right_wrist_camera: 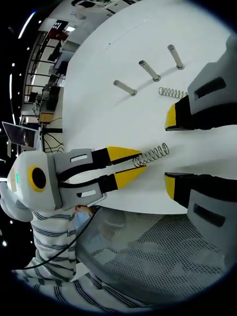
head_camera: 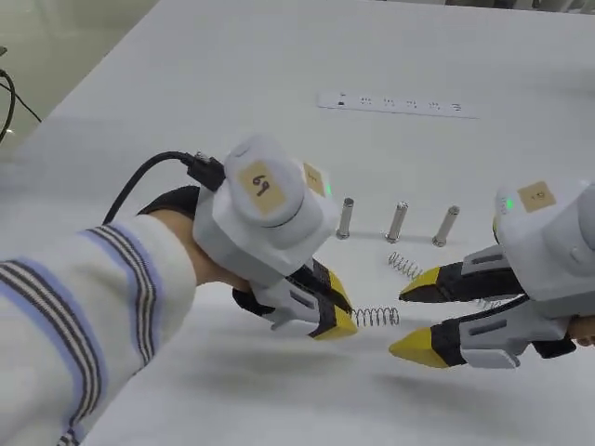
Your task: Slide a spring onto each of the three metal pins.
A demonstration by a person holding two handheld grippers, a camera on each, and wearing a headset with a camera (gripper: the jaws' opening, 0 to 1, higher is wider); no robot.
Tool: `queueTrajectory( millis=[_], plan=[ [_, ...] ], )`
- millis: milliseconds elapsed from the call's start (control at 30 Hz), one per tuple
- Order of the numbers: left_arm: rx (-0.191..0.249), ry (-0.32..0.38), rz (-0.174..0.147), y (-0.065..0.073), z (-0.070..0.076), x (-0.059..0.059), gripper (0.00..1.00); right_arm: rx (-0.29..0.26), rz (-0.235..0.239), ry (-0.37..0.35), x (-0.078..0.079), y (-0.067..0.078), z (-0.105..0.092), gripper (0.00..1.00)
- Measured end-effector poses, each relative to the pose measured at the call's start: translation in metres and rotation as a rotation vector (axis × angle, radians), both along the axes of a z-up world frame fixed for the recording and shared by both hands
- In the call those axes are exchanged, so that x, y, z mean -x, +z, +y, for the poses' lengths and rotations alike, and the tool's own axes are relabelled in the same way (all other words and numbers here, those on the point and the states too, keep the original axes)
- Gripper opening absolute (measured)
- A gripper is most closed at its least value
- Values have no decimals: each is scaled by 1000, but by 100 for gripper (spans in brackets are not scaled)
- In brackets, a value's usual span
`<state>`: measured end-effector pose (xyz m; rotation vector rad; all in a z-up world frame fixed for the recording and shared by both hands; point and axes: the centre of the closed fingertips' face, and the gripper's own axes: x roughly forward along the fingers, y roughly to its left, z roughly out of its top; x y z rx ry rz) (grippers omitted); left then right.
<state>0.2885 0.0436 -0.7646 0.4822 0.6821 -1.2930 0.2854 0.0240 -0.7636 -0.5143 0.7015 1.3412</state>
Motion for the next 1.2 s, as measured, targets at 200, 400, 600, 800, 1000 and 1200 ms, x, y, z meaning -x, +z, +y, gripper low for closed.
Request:
queueTrajectory(
  millis=[200,400,600,800,1000,1200],
  plan=[
    [0,-5,0,0,-1,0,2,-7,4,13,0,0,1,20],
    [-4,-21,6,0,-2,4,2,-18,6,38,3,1,1,9],
    [-1,-41,7,0,-4,8,2,2,-9,77,8,-2,0,9],
    [10,-51,10,2,-6,10,2,3,17,91,12,-2,-1,9],
    [25,-39,4,4,-8,9,2,6,5,82,9,-1,-3,8],
    [30,-42,-5,4,-10,9,2,21,-9,86,9,0,-4,8]
  ],
)
